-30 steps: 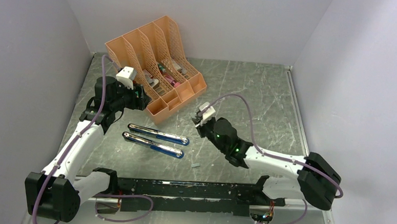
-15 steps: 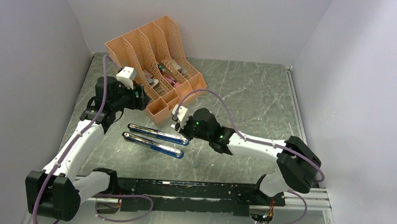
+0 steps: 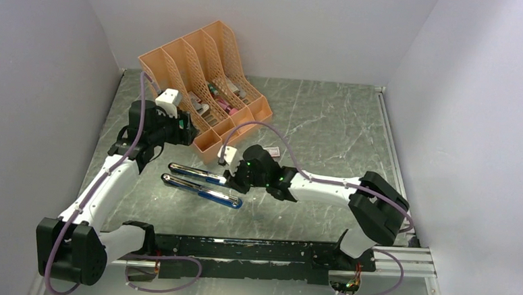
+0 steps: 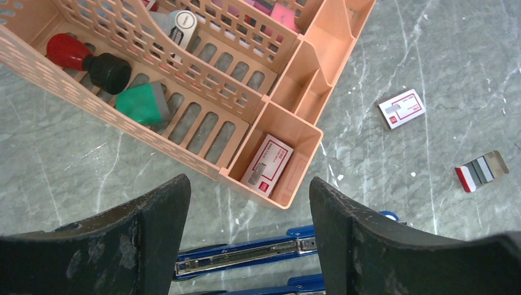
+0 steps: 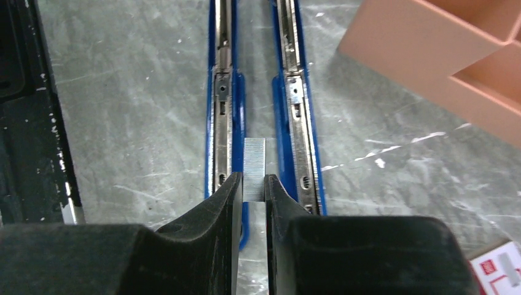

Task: Load the staples into the stapler

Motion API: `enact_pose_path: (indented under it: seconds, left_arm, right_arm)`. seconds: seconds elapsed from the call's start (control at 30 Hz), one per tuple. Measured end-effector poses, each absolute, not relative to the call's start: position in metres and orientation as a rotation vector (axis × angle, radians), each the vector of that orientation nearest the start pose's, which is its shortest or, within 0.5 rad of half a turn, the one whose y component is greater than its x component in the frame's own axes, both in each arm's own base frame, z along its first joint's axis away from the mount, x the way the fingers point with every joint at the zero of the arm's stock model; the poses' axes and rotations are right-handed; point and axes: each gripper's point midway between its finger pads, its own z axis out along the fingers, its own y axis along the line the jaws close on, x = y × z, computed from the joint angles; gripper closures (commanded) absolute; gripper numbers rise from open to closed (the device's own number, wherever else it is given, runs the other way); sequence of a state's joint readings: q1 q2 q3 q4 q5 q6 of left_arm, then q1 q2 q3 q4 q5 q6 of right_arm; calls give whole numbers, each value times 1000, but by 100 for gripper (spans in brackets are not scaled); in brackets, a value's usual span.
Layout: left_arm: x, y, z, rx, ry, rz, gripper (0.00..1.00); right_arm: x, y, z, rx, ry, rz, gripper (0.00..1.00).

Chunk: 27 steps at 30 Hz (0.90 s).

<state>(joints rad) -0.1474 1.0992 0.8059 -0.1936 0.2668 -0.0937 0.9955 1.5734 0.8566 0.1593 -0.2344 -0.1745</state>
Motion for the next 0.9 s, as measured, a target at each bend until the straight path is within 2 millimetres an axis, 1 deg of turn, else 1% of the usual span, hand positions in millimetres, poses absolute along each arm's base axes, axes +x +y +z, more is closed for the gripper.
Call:
enact_pose_path:
  seconds: [0.13,0.3,0.47,0.73,0.9]
  left_arm:
    - [337,-95,182,199,2067,-388,25]
    - [337,-89,175,178,2094,-356,25]
    - [338,-87,174,170,2096,-342,25]
    - [339,-86,174,164,2097,-332,25]
    - [340,-82,172,149,2106,-307,25]
  right_arm:
    - [194,385,87,-1353,1783,738,100]
    - [185,394,85,-1372,1795,741,100]
    - [181,402,83,-1387,1801,731,100]
    - [177,401,71,-1405,1840,702,100]
    - [176,401,69,-1397,1852,693,100]
